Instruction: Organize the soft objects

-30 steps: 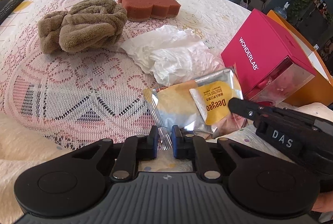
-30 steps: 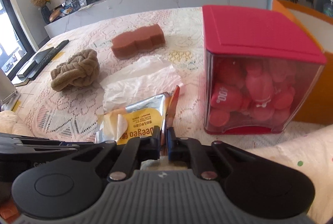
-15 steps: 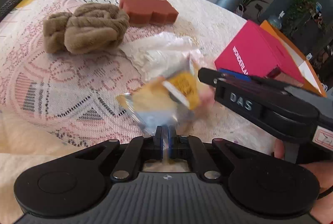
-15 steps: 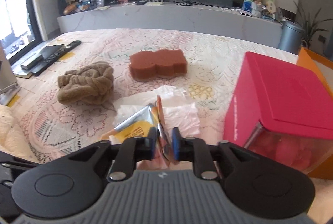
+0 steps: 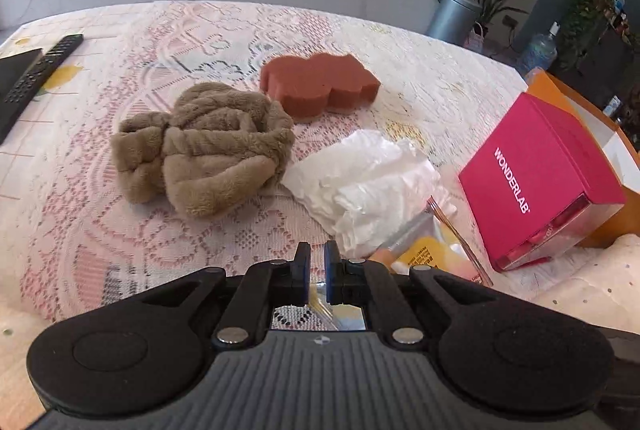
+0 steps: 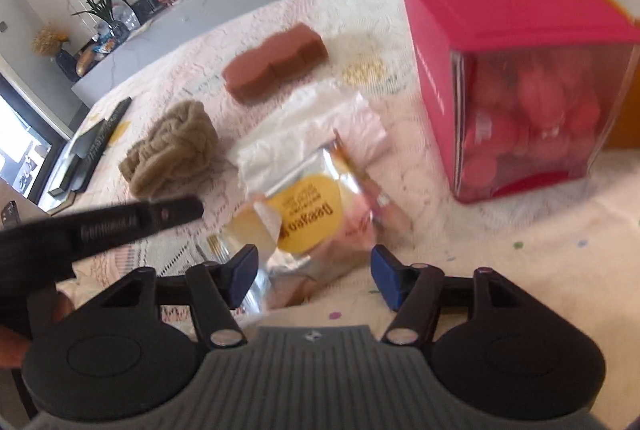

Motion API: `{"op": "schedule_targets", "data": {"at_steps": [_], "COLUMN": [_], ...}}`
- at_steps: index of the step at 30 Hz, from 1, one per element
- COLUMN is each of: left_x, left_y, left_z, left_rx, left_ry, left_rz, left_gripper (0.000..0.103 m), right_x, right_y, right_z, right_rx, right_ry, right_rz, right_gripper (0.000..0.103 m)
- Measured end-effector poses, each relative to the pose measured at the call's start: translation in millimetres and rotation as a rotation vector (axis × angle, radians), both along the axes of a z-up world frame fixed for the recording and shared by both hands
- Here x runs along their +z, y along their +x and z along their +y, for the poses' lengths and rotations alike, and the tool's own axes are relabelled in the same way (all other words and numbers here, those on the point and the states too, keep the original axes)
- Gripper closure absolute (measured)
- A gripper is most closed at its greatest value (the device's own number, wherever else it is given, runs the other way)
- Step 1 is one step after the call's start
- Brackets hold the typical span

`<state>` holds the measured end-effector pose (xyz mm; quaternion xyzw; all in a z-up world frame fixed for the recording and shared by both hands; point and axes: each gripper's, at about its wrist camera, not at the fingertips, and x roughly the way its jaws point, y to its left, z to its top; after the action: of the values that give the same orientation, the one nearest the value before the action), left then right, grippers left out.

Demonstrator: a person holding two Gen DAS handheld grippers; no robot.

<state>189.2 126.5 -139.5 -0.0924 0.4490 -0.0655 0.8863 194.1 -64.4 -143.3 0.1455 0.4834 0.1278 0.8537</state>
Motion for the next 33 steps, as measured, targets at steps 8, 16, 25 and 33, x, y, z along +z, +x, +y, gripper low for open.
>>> {"op": "schedule_targets", "data": {"at_steps": [8,16,25,33], "left_x": [-16,-24,-27,-23], "left_y": [3,-6,-8,-12], "left_z": [9,25,16,-1], "left_rx": [0.008,0.067,0.055,0.005], "left_ry": [-0.087,-0.2,-0.161,-0.048], "left_rz": [0.084,0.156,0.186,0.14], "left_gripper": [0.097,0.097,0.103,0.103], "right_x": [-13,-15,-16,1], "right_y": [8,19,18,4], "right_z": [6,-8,7,9], "right_rx": [-0.001,-0.079,-0.047,-0.012], "right_ry": [0.025,0.099,0.015,-0.045], "right_rz": [0.022,0.004,-0.036,-0.157], "right_gripper": [0.026,0.033,0.041,0.083]}}
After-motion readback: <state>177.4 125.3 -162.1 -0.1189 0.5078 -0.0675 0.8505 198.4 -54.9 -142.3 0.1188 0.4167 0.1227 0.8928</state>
